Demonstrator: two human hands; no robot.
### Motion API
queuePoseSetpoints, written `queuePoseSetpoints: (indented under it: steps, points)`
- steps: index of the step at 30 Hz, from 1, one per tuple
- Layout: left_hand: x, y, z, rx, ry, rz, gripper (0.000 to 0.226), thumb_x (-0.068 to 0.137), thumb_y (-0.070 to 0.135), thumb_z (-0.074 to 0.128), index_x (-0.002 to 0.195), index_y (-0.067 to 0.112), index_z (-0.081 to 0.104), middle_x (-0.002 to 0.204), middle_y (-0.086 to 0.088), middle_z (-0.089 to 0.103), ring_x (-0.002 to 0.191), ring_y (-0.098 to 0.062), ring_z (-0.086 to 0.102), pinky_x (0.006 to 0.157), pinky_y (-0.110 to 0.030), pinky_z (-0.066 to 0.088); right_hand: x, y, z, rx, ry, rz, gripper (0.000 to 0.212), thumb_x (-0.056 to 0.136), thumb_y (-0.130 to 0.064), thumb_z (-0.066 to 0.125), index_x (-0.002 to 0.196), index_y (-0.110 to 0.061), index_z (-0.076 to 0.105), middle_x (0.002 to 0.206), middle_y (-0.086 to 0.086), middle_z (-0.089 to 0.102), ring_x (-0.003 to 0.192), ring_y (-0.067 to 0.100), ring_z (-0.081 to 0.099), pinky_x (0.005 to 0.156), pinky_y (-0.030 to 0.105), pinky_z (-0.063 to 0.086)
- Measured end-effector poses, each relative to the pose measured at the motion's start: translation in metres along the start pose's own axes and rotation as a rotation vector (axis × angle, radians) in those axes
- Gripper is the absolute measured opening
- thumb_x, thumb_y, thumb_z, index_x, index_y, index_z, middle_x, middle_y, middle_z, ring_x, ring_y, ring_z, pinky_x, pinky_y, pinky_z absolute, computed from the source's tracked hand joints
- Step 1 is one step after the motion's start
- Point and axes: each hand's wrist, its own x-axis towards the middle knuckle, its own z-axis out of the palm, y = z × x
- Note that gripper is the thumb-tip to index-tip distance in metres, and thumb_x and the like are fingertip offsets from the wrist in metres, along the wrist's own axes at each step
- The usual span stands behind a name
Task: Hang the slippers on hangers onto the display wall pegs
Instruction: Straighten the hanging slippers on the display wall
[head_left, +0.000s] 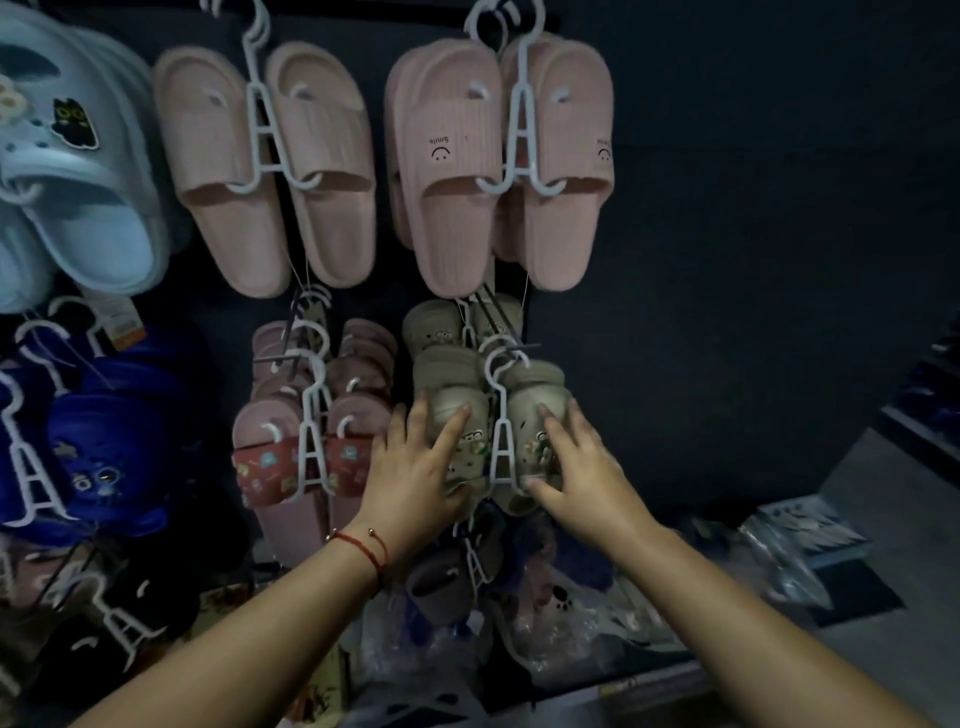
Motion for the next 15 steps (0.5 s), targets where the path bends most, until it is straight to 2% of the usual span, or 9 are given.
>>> queuePoseSetpoints:
  steps: [3,6,9,12,15]
  points:
    - [0.011,-0.007,0.01,-0.06,0.024,0.019,0.106,0.08,0.061,0.069,0.154,0.04,-0.004,0.165,-0.021,-0.001,0.141,-0.045,0.03,0.108,-0.054,0.039,0.012,0.001,0.015,0.141,0.036,0.02,0.095,0.092,-0.052,0.063,0.156,-0.046,-0.006,0.162,-0.008,-0.029,0.154,0.025,0.002,0.122,0.044,0.026]
    - [0.021,-0.015,0.021,-0.125,0.038,0.053,0.107,0.078,0.064,0.07,0.155,0.042,0.0,0.164,-0.021,0.003,0.141,-0.046,0.031,0.106,-0.055,0.044,0.027,0.006,0.022,0.198,0.124,0.037,0.1,0.089,-0.046,0.069,0.157,-0.044,-0.005,0.163,-0.008,-0.028,0.154,0.025,0.003,0.121,0.043,0.027]
    - [0.028,-0.015,0.029,-0.216,0.037,0.081,0.101,0.081,0.068,0.065,0.154,0.046,-0.002,0.165,-0.017,0.002,0.146,-0.041,0.025,0.11,-0.052,0.043,0.042,0.013,0.024,0.262,0.209,0.047,0.101,0.087,-0.04,0.074,0.157,-0.042,0.001,0.167,-0.001,-0.014,0.153,0.027,0.008,0.12,0.037,0.023]
    - [0.031,-0.011,0.031,-0.267,0.045,0.051,0.097,0.084,0.061,0.066,0.155,0.044,0.002,0.165,-0.015,-0.001,0.147,-0.038,0.023,0.109,-0.047,0.045,0.057,0.027,0.023,0.339,0.241,0.078,0.103,0.083,-0.037,0.079,0.159,-0.035,0.009,0.166,0.005,0.011,0.15,0.025,0.018,0.115,0.03,0.021]
    - [0.035,-0.007,0.034,-0.3,0.07,-0.001,0.096,0.086,0.054,0.066,0.159,0.04,0.005,0.166,-0.016,-0.002,0.15,-0.039,0.019,0.109,-0.048,0.044,0.071,0.045,0.021,0.469,0.207,0.07,0.108,0.077,-0.041,0.083,0.159,-0.031,0.013,0.158,-0.001,0.032,0.145,0.019,0.031,0.116,0.032,0.029]
